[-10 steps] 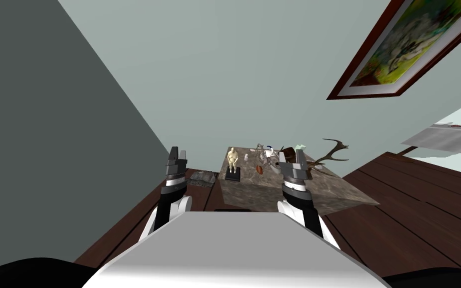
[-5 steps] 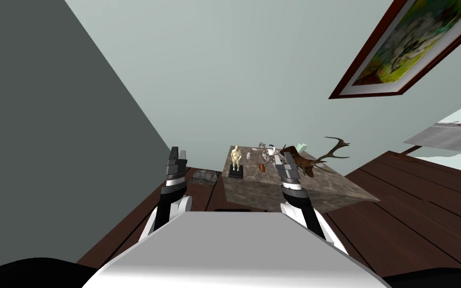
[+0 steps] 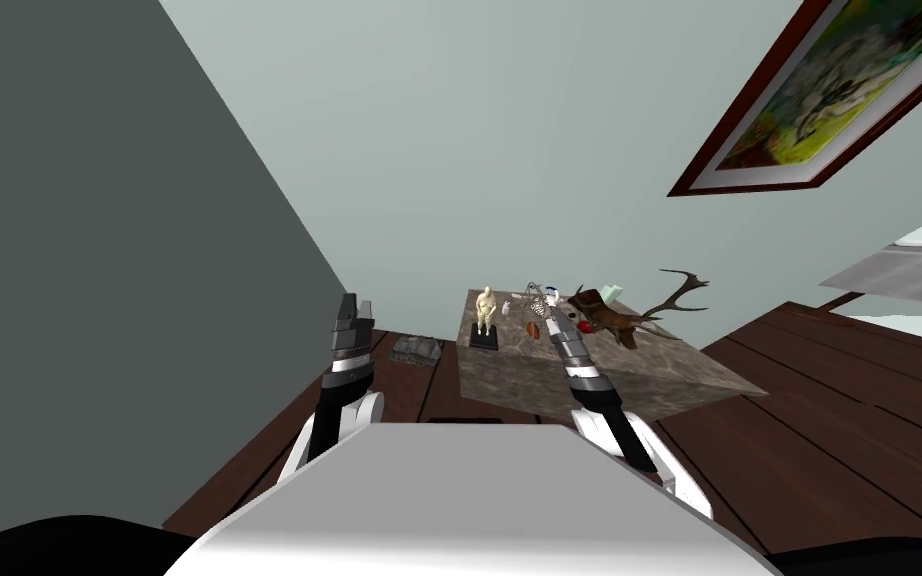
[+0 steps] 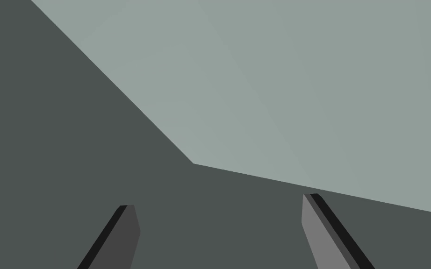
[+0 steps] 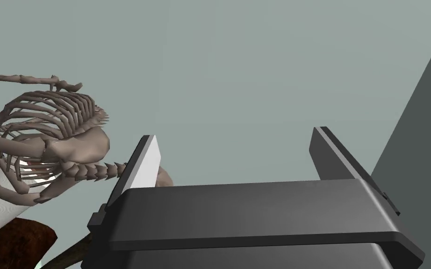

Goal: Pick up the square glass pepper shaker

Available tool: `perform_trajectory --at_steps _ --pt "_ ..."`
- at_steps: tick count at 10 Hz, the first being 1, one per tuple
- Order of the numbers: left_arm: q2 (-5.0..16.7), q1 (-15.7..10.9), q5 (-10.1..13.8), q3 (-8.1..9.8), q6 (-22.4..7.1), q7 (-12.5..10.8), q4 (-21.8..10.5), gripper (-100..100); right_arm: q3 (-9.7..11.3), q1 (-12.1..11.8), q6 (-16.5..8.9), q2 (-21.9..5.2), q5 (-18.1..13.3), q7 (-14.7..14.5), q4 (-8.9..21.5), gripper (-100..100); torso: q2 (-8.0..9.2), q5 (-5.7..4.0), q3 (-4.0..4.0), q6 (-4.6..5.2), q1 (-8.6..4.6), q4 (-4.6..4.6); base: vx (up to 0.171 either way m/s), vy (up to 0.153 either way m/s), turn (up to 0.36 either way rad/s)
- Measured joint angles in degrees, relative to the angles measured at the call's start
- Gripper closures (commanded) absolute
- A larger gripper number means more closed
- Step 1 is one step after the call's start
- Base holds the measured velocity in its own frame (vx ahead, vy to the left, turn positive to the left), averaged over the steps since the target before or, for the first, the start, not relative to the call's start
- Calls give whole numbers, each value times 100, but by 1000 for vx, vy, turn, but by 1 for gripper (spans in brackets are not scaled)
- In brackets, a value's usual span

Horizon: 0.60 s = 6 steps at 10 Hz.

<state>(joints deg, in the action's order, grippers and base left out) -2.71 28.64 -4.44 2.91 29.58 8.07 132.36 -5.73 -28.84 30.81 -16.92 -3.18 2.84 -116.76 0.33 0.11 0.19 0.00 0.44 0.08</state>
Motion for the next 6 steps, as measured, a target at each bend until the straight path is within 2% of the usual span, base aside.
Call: perform_trajectory --at_steps 3,6 --pt "0 0 0 0 0 0 0 0 -20 60 -129 -244 -210 -140 410 -100 -7 -2 -4 -1 -6 -1 -56 91 47" --pt "0 1 0 0 0 0 0 0 -120 69 -227 -556 -392 -250 812 -100 -24 -2 -14 -1 -8 -5 -11 91 69"
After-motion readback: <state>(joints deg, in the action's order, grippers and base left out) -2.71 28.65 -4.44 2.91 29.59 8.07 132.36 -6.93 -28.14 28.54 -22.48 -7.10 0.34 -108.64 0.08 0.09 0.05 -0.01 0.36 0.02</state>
